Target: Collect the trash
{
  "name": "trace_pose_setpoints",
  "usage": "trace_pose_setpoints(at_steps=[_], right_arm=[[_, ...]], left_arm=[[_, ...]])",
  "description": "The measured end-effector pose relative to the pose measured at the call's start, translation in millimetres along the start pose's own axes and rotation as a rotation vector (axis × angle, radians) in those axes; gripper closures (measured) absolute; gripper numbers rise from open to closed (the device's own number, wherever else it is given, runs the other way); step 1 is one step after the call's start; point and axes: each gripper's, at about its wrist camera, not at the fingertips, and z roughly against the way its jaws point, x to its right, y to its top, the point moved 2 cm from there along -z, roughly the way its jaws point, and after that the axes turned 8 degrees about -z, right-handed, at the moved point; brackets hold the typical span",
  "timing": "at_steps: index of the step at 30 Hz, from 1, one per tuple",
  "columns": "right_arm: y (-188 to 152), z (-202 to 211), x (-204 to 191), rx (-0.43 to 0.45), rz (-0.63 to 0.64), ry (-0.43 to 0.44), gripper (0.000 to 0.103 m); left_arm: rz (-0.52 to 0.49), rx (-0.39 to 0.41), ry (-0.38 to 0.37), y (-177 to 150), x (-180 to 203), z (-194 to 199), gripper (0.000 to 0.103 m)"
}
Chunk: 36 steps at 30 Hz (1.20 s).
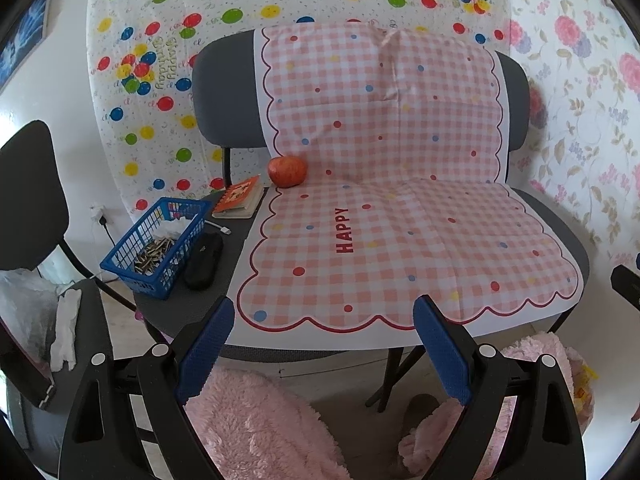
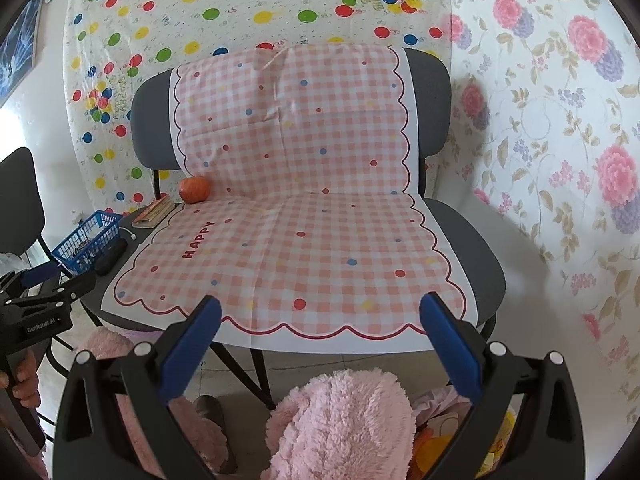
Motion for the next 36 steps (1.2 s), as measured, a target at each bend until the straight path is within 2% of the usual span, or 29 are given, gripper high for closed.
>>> trace_pose_setpoints(at_steps=[36], right_arm=[[-1.6, -0.5, 6.7, -0.001, -0.008, -0.010, 0.006]], left_arm=[[0.003, -0.025, 0.006, 1.6, 0.5, -6.3, 0.012]])
